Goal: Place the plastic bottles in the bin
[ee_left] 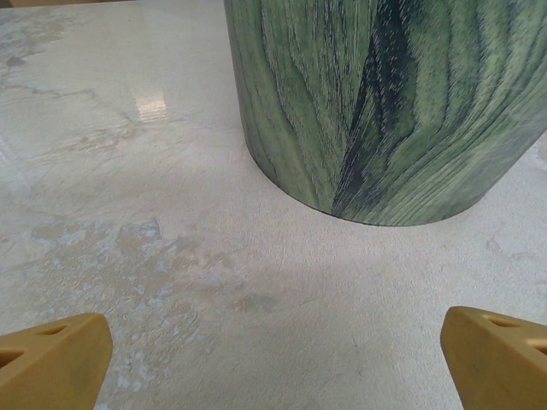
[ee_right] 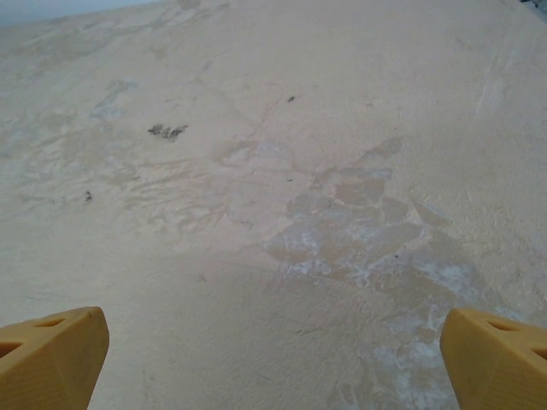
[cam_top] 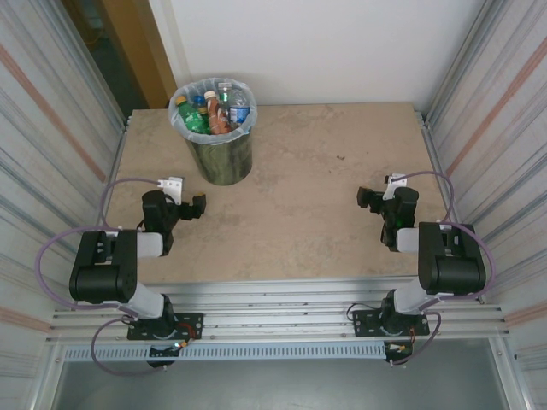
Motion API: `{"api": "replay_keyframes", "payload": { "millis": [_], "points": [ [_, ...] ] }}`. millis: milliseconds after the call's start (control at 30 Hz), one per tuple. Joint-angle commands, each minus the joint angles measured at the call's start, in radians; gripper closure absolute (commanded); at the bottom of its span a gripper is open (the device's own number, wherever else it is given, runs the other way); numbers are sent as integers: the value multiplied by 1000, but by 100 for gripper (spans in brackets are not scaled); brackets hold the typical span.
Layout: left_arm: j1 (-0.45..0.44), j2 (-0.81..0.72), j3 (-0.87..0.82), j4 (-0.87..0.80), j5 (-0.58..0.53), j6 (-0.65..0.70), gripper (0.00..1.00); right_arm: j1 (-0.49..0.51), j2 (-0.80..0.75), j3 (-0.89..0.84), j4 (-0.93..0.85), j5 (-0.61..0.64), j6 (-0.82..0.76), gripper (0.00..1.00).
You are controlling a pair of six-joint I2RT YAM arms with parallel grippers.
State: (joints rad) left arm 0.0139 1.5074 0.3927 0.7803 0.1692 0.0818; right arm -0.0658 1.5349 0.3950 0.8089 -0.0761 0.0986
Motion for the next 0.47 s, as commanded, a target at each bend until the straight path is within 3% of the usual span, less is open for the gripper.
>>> {"api": "replay_keyframes", "payload": {
  "millis": [0,433],
  "points": [
    [1,5,21,5,-14,-6,1,0,5,13,-11,1,-14,2],
    [-2,5,21,5,-17,-6,1,1,4,13,-10,0,-13,2]
  ]
}}
